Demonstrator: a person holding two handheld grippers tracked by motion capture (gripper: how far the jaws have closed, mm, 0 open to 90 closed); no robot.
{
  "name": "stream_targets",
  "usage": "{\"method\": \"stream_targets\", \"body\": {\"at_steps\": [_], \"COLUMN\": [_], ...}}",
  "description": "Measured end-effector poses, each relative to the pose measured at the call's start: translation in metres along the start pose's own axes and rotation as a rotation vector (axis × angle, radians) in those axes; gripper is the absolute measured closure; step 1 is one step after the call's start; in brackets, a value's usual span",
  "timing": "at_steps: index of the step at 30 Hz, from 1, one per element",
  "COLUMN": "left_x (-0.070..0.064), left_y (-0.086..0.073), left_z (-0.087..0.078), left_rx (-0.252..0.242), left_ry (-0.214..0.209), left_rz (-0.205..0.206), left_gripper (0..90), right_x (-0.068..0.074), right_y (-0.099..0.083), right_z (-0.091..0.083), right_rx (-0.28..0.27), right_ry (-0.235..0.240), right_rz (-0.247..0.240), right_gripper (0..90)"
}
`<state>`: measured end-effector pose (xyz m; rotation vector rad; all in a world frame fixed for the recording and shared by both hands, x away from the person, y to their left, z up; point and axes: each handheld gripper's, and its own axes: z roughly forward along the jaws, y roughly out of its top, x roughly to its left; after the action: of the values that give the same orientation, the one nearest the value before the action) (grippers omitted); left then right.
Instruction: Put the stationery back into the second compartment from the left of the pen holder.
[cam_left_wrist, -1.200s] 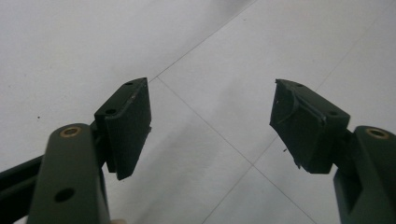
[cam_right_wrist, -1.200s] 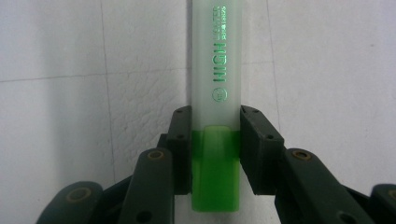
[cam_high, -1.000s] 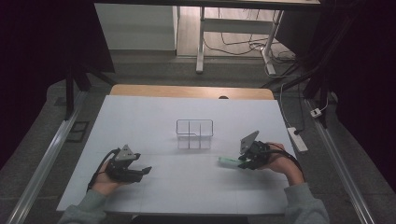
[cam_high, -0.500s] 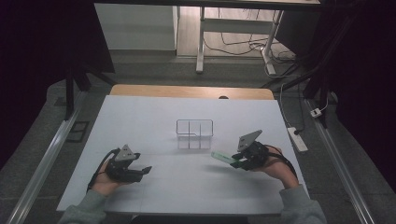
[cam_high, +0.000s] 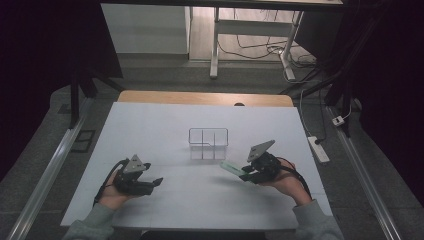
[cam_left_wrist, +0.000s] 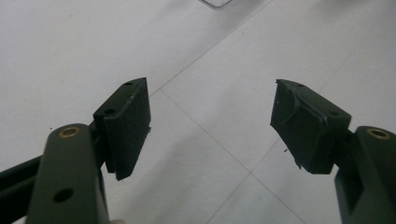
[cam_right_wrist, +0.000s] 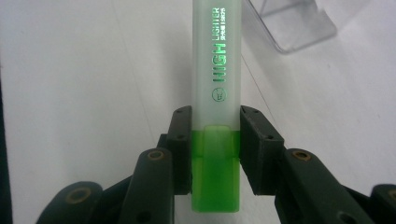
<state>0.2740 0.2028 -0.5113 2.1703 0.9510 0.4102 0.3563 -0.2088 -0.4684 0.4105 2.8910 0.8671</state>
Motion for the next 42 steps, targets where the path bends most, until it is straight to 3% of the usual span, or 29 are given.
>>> {"method": "stream_targets", "body": {"at_steps": [14,29,42], "left_x": [-0.012,-0.04,-0.061], "left_y": [0.008,0.03,0.057], "left_z": [0.001,0.008,0.025], "left_rx": [-0.008,0.006,0.064], "left_ry": [-0.009,-0.035,-0.055], "left_rz": [0.048,0.168,0.293], "left_gripper": [27.2,26.5,29.1], "right_x": [0.017,0.032,0.039], "right_y": [0.021,0.042,0.05], "right_z": [0.018,0.043,0.054], "right_rx": [-0.016,0.018,0.05], "right_ry": [0.041,0.085,0.119], "right_rz": [-0.003,-0.054,-0.104], "right_gripper": [66.9,66.9,66.8]}}
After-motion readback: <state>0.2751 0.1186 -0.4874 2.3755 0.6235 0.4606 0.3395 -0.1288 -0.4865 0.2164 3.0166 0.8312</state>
